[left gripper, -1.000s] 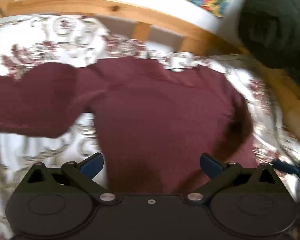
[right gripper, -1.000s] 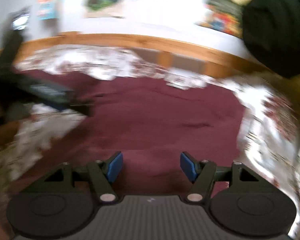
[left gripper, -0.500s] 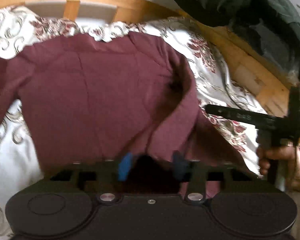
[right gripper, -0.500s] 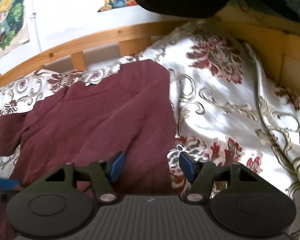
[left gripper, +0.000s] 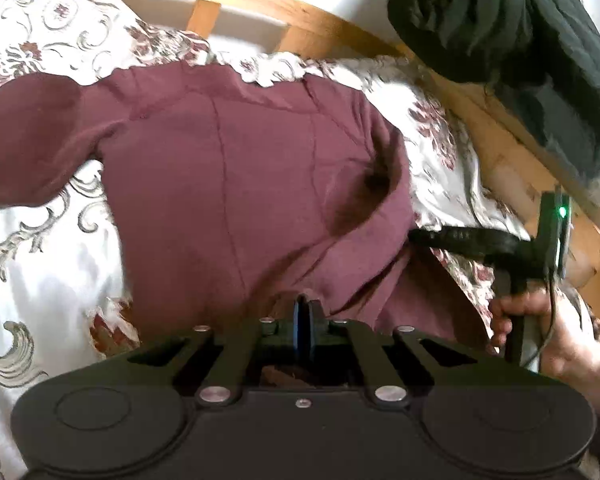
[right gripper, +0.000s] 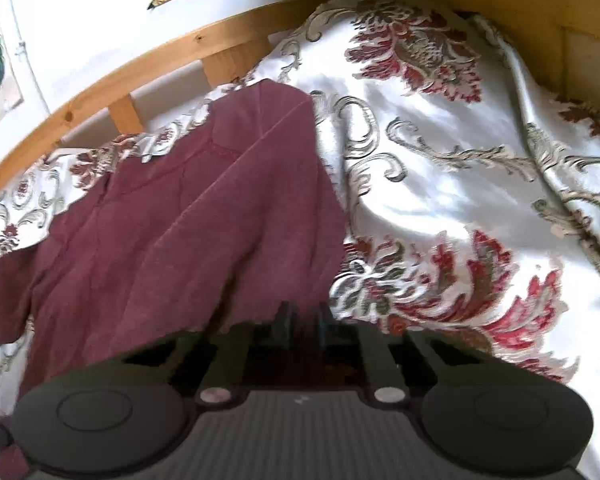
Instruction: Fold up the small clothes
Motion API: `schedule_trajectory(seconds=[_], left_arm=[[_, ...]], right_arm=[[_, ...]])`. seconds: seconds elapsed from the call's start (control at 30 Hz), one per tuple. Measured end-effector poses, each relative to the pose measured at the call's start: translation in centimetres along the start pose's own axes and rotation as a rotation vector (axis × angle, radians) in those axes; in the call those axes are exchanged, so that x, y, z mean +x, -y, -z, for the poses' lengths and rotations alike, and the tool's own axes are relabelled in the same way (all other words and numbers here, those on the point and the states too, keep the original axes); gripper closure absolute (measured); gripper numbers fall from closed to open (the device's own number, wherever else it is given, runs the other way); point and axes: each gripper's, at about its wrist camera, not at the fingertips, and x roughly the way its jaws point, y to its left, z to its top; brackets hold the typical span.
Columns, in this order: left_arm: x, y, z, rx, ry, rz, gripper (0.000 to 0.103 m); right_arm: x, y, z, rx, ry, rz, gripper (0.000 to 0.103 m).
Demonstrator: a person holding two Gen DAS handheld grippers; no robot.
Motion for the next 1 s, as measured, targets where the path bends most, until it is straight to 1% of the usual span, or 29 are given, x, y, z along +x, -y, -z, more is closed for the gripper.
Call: schedule_trajectory(seconds=[0.07, 0.13, 0.17, 0.2, 0.23, 0.27, 0.3, 0.33, 0.37, 0.4, 0.47, 0.53, 0.57, 0.6, 0.63, 0.67, 0.7, 0.73, 0.8, 0.83, 0.9, 0.93, 1.0], left_arm=[[0.1, 0.2, 0.2, 0.009, -0.017, 0.036, 0.096], [0.3, 0.5, 0.2, 0.033, -0.037, 0.042, 0.096], [0.4, 0.6, 0.3, 0.036, -0.040, 0.042, 0.095], [0.4, 0.5, 0.3, 0.036, -0.040, 0.039, 0.090], [0.3, 0.5, 0.3, 0.034, -0.035, 0.034, 0.086], [0.1, 0.4, 0.2, 0.031, -0.023, 0.025, 0.077], [0.0, 0.4, 0.1, 0.029, -0.007, 0.017, 0.066], [-0.2, 0.4, 0.0, 0.028, 0.008, 0.013, 0.060], [-0.3, 0.4, -0.1, 0.027, 0.020, 0.010, 0.052], [-0.2, 0.5, -0.2, 0.026, 0.031, 0.007, 0.048], [0.2, 0.6, -0.3, 0.029, 0.033, -0.004, 0.045], [1.1, 0.6, -0.2, 0.030, 0.009, -0.032, 0.044], [1.6, 0.5, -0.2, 0.027, -0.009, -0.048, 0.044], [2.1, 0.4, -0.1, 0.024, -0.022, -0.056, 0.044], [2.5, 0.3, 0.0, 0.022, -0.035, -0.063, 0.045], [2.9, 0.2, 0.0, 0.022, -0.046, -0.070, 0.047], [3.2, 0.1, 0.1, 0.022, -0.055, -0.076, 0.049], [3.5, 0.0, 0.1, 0.020, -0.064, -0.079, 0.050], [4.0, 0.0, 0.2, 0.017, -0.076, -0.083, 0.052], [4.2, 0.0, 0.2, 0.019, -0.082, -0.085, 0.052], [4.6, 0.1, 0.4, 0.025, -0.091, -0.081, 0.052], [4.8, 0.2, 0.4, 0.032, -0.096, -0.081, 0.052], [5.1, 0.4, 0.6, 0.048, -0.108, -0.091, 0.052]], right_arm=[[-0.5, 0.4, -0.1, 0.023, 0.013, -0.007, 0.090], [-1.0, 0.8, -0.3, 0.026, 0.035, 0.008, 0.089], [-1.2, 1.1, -0.4, 0.027, 0.053, 0.012, 0.087], [-1.4, 1.4, -0.5, 0.030, 0.073, 0.006, 0.085], [-1.4, 1.7, -0.8, 0.030, 0.089, -0.003, 0.074], [-1.4, 2.0, -1.2, 0.025, 0.108, -0.013, 0.062], [-1.3, 2.3, -1.6, 0.014, 0.132, -0.027, 0.059], [-1.1, 2.5, -2.2, -0.009, 0.157, -0.048, 0.051], [-0.8, 2.6, -2.7, -0.034, 0.174, -0.071, 0.043], [-0.3, 2.8, -3.3, -0.056, 0.189, -0.085, 0.040], [1.0, 2.9, -4.5, -0.077, 0.199, -0.113, 0.034], [2.7, 2.7, -5.8, -0.103, 0.193, -0.150, 0.031], [3.4, 2.3, -6.4, -0.123, 0.196, -0.152, 0.031], [4.3, 1.9, -7.1, -0.143, 0.199, -0.151, 0.031], [5.1, 1.6, -7.7, -0.152, 0.198, -0.149, 0.046], [6.0, 1.3, -8.4, -0.146, 0.187, -0.151, 0.088], [6.8, 1.1, -8.8, -0.128, 0.175, -0.140, 0.096], [7.2, 1.1, -9.1, -0.103, 0.179, -0.123, 0.096], [6.9, 1.3, -9.4, -0.089, 0.245, -0.095, 0.097], [6.7, 1.3, -9.6, -0.090, 0.271, -0.068, 0.097], [6.0, 1.9, -10.0, -0.072, 0.327, -0.046, 0.097], [5.8, 2.3, -10.2, -0.058, 0.340, -0.042, 0.097], [5.8, 3.1, -10.4, -0.027, 0.315, -0.067, 0.092]])
